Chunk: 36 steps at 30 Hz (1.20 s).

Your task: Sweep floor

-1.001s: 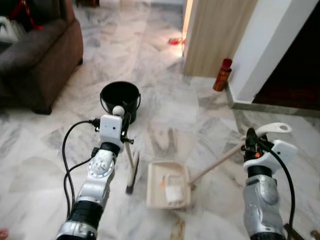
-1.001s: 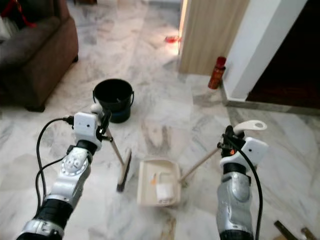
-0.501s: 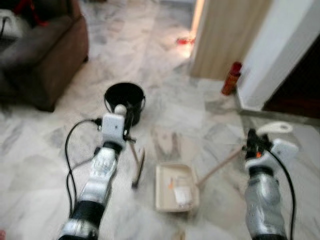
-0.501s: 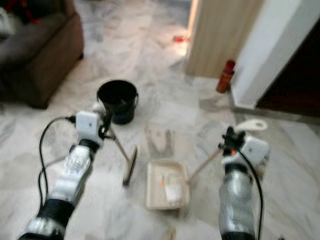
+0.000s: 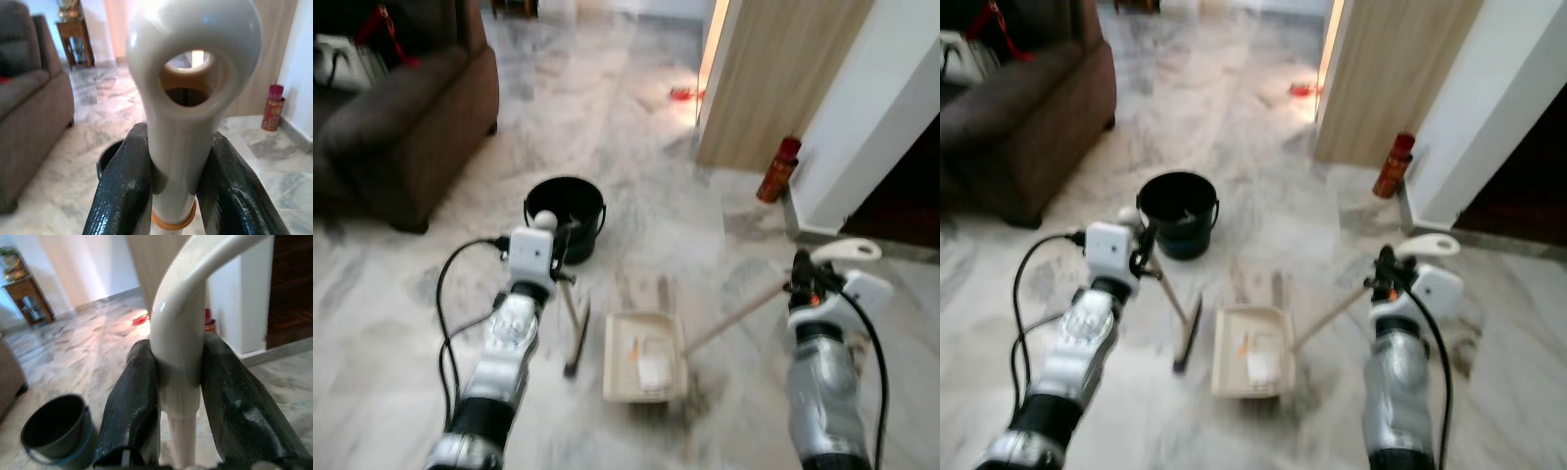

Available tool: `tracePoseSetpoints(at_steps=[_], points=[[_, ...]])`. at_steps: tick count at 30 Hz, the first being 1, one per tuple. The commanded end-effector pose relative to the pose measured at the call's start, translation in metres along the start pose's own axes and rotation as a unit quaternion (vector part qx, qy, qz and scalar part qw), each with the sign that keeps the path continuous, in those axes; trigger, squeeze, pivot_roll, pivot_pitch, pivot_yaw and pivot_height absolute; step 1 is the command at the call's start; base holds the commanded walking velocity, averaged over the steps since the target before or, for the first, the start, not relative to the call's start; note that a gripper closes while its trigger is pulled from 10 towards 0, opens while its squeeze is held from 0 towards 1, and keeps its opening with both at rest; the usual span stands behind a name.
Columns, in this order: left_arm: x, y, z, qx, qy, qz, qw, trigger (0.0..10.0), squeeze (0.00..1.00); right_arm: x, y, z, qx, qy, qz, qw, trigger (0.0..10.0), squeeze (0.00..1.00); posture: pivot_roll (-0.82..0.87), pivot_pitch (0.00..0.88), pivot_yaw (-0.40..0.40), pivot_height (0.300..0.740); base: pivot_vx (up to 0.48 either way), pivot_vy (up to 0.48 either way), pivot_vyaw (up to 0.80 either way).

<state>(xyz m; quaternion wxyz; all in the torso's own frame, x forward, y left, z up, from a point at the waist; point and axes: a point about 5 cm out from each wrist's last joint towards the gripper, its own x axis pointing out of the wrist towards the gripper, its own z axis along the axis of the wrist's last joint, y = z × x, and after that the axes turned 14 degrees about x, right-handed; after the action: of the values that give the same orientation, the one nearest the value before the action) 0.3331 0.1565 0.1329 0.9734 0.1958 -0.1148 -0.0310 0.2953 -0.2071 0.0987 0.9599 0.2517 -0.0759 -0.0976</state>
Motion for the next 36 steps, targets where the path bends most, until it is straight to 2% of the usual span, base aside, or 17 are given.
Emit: tracePoseSetpoints(at_steps=[1, 4, 16, 36], points=[[0.0062, -0.0087, 0.0148, -0.007, -0.033, -0.008, 0.999, 10.0, 0.0, 0.0014, -0.0033, 0.0081, 0.007, -0.017, -0.005, 1.0, 10.0, 0.0, 0.05, 0.079, -0.041, 0.74, 0.296, 0.0, -0.8], [0.0065, -0.0087, 0.0149, -0.007, -0.033, -0.009, 0.999, 10.0, 0.0, 0.0014, -0.0023, 0.0075, 0.007, -0.017, -0.005, 1.0, 10.0, 0.0, 0.05, 0.073, -0.039, 0.74, 0.299, 0.0, -0.8], [0.008, -0.0085, 0.017, -0.005, -0.038, -0.01, 0.999, 10.0, 0.0, -0.0002, -0.0004, 0.0056, 0.007, -0.017, -0.002, 1.0, 10.0, 0.0, 0.04, 0.072, -0.038, 0.74, 0.292, 0.0, 0.0], [0.0069, -0.0059, 0.0156, -0.013, -0.034, 0.002, 0.999, 10.0, 0.0, 0.0011, -0.0011, 0.0066, 0.007, -0.018, -0.003, 1.0, 10.0, 0.0, 0.05, 0.081, -0.043, 0.74, 0.0, 0.0, 0.0]])
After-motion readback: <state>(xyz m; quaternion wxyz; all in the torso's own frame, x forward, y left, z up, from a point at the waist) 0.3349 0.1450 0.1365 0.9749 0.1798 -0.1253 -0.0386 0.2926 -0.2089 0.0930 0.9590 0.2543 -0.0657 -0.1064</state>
